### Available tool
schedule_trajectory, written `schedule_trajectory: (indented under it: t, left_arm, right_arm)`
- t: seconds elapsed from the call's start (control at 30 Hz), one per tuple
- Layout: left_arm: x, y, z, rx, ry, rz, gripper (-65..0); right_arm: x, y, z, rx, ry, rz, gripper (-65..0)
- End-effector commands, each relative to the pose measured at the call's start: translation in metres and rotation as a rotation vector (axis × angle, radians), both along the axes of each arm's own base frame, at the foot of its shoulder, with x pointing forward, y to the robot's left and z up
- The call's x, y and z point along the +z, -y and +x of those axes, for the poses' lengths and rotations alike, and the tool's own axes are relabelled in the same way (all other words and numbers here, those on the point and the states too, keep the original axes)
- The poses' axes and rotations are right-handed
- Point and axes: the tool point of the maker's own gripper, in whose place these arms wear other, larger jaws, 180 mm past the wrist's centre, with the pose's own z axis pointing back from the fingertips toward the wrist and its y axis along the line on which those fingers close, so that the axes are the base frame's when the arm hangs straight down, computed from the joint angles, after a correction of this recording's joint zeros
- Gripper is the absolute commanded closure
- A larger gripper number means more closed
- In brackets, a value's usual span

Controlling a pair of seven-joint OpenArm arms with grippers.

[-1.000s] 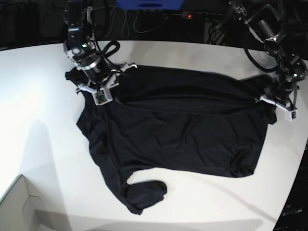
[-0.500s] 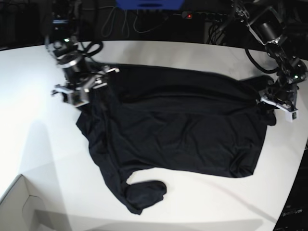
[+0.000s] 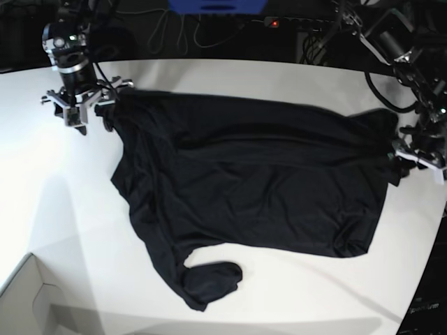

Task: Layout the t-shirt on the table in an organized manner, then fold the t-shirt properly
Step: 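Regrasp the shirt edge with both grippers and spread it apart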

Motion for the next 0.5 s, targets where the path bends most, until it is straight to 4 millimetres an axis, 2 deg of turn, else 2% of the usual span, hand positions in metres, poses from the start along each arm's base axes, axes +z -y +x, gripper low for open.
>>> schedule_trajectory:
  t: [0.0,0.07,0.13,0.3,0.47]
  left_arm:
    - [0.017,-0.008,0.001,0.002,0.041,0.041,-34.7]
    - [0.016,-0.008,-0.009,-0.001,0.028,0.06,-34.8]
    - [0.005,-0.002,-0.018,-0.005,0.005,0.047,-35.5]
    - [-0.017,0.009,-0.044,-0.003,-0.019,-0.024,-41.4]
    - [-0.036,0.016,-0.056,0.004,-0.038,-0.1,-41.8]
  right_arm:
    - [0.011,-0.002,0.004,0.007,0.045,0.006,-34.0]
    - [0.011,-0.002,0.004,0.008,0.045,0.008,-34.0]
    - [0.01,-0.007,0.003,0.006,0.044,0.021,-34.0]
    - [0.009,-0.009,0.003,0.003,0.044,0.028,-34.0]
    - [0.009,-0.009,0.003,0.004,0.042,0.03,-34.0]
